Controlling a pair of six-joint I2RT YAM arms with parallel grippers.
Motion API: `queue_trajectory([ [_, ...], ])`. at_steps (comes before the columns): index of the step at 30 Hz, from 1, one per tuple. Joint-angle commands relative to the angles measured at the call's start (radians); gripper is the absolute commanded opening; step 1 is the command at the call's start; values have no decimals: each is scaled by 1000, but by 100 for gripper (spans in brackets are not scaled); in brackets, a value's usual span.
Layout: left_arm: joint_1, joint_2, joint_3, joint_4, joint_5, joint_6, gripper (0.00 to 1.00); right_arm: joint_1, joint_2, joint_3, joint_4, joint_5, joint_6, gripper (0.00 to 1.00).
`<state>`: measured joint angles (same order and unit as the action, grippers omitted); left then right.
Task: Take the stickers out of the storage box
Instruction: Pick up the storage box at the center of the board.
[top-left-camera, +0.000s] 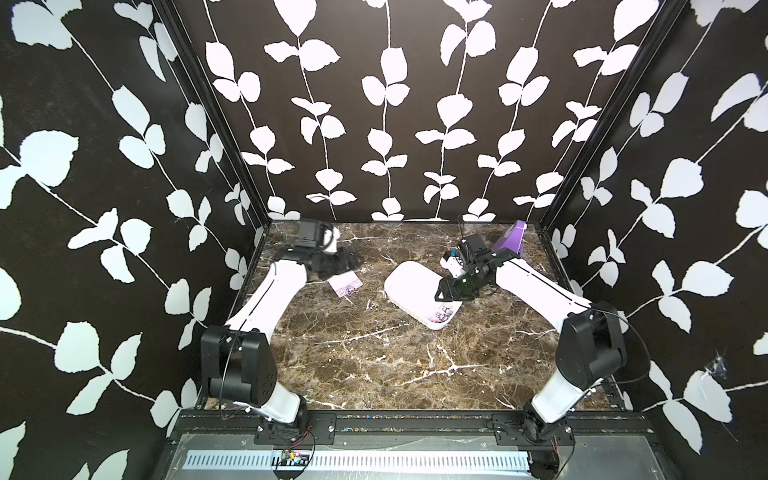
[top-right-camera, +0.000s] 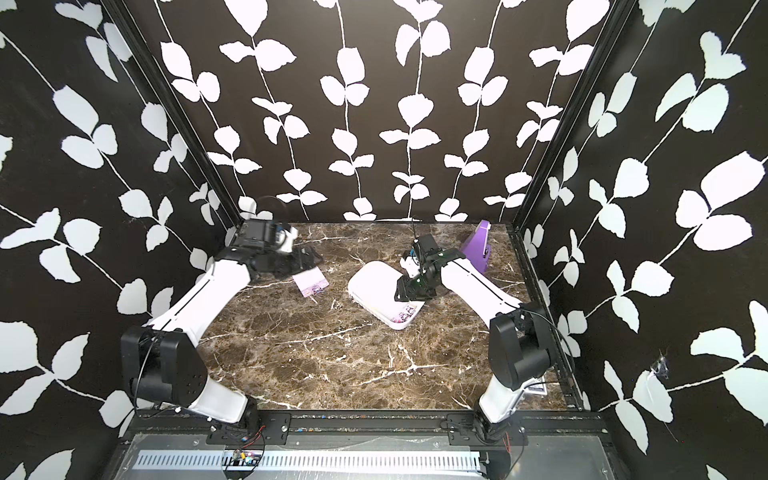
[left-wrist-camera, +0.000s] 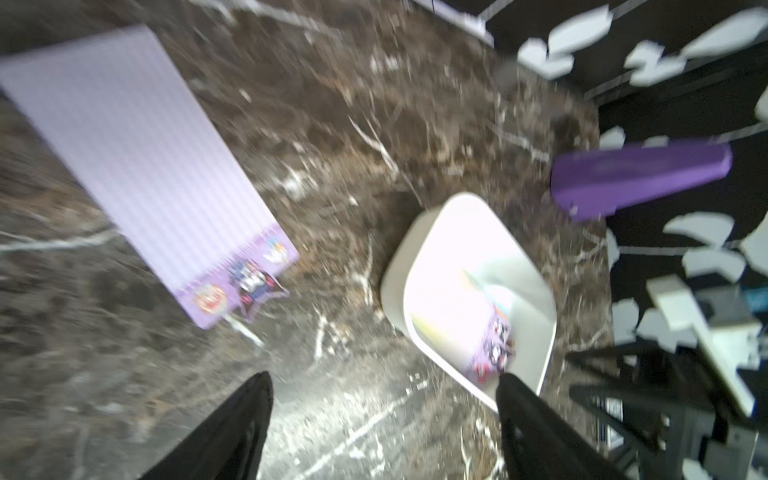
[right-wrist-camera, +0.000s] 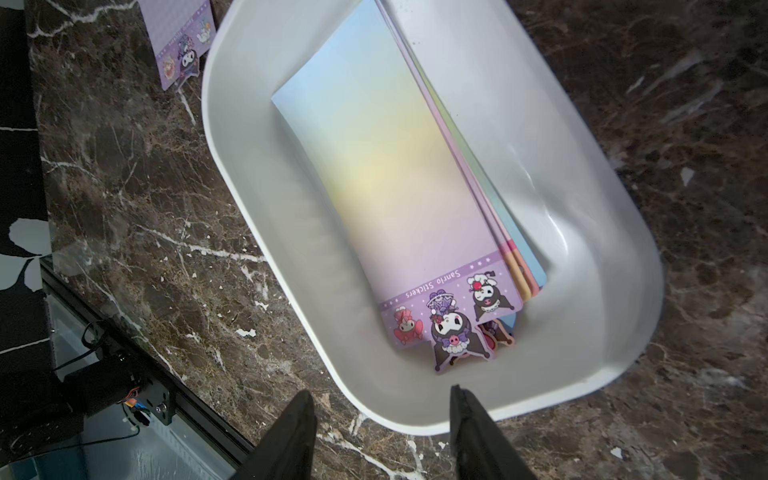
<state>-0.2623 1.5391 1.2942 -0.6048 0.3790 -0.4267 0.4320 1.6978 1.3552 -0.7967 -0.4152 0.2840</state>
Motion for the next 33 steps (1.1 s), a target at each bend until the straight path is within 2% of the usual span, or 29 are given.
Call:
queue_trajectory([
  [1,-96,22,-8,-78,-52,-11,87,2,-2,20,-14,16,-6,54],
  [5,-155,79,-30,-23,-60,-68,85,6,5,2,-22,16,0,54],
  [7,-164,123,-25,1,-43,-93,81,8,3,-9,-25,28,0,54],
  [16,-217,298,92,17,-82,-119,73,8,0,-30,-32,44,-5,55],
  [20,-224,354,132,27,-79,-119,61,8,0,-36,-23,39,-2,55],
  [23,-227,382,132,52,-69,-122,48,8,6,-37,-27,45,-6,55],
  [30,-229,415,121,84,-83,-107,31,9,29,-17,-34,53,-4,55],
  [33,-229,407,128,83,-92,-99,19,20,49,-4,-29,46,2,56],
])
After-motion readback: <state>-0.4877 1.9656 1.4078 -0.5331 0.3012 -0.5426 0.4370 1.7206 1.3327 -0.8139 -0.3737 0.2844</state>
